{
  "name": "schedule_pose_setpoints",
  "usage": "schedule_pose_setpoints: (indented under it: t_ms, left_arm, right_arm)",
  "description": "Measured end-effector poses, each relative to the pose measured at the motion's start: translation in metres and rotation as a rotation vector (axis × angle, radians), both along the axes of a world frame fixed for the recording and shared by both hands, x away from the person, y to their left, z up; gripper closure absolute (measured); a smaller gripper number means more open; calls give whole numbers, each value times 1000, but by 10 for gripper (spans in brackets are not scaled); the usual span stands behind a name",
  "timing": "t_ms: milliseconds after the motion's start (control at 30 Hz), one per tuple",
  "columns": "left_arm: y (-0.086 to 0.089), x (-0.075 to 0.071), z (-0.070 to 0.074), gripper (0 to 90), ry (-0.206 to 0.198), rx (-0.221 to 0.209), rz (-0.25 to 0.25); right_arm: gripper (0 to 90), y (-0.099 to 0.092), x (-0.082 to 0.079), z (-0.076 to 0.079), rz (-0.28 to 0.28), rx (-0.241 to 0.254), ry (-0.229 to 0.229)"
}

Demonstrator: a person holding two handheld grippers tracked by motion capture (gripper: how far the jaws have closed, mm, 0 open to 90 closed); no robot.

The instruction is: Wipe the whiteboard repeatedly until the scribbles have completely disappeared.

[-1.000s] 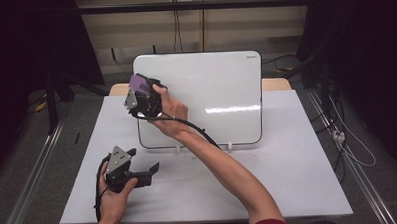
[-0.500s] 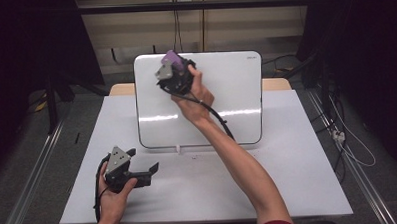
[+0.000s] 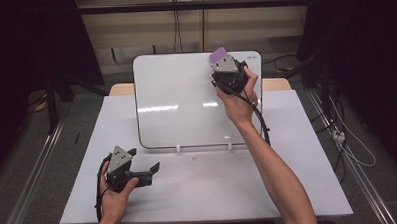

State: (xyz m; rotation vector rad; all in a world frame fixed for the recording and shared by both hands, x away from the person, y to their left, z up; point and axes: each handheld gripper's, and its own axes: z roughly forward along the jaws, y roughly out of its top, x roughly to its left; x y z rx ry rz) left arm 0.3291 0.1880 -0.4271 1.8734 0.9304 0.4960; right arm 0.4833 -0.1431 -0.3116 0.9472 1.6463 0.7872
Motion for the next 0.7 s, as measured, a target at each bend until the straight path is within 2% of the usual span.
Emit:
schedule_pose_setpoints:
  t_ms: [67,133,267,433,533,600,700]
  left_arm:
    - [0,0,0,64,2,-5,3]
    - [2,0,0,64,-1,5,0]
    - [4,0,0,64,0,-11,17]
    - [5,-1,1,64,-6,-4,20]
    - [3,-1,1,64,-8,-12,20]
    - [2,-1,2,64,-13,-12,17]
    - [2,-2,3,64,-17,-4,15]
  right_arm:
    - [419,0,-8,-3,28,18,-8]
    - [419,-2,-15,-5,77,77,7]
    - [419,-8,-29,-9,116,154,23]
    - [419,-15,-47,-20,166,214,52]
    - [419,-21,-54,-25,175,241,68]
    - [419,-25,-60,-28,190,281,79]
    - [418,-29,-69,-32,218,294,78]
